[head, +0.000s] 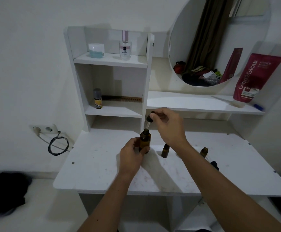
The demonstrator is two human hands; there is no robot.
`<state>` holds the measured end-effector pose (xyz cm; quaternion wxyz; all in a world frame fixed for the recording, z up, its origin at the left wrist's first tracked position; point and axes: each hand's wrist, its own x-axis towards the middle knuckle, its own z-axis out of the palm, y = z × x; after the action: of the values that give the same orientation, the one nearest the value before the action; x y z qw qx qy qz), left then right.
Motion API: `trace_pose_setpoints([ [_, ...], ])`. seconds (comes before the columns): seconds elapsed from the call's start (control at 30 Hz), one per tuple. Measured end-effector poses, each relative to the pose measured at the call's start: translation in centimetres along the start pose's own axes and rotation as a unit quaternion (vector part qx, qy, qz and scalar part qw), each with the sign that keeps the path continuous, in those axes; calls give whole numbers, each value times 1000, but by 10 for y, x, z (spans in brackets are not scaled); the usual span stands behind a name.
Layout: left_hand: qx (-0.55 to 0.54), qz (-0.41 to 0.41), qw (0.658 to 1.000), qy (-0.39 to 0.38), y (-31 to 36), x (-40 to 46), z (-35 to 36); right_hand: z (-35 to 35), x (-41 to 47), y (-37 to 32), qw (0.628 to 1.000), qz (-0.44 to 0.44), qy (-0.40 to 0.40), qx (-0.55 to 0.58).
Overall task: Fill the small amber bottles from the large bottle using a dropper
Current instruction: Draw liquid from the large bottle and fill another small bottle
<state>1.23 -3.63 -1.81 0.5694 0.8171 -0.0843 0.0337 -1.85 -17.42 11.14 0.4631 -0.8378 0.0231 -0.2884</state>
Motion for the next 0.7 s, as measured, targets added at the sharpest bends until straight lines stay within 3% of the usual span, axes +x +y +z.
trace_pose_setpoints([
  [0.17,54,-2,998,13,5,-7,2,-29,-3,-18,997,-45,54,34],
  [0.43,-4,52,997,65,19,-53,26,-97,-40,9,994,-33,103,10],
  [0.7,4,118,988,-100,61,-94,100,-169,-72,63,986,18,147,-79],
])
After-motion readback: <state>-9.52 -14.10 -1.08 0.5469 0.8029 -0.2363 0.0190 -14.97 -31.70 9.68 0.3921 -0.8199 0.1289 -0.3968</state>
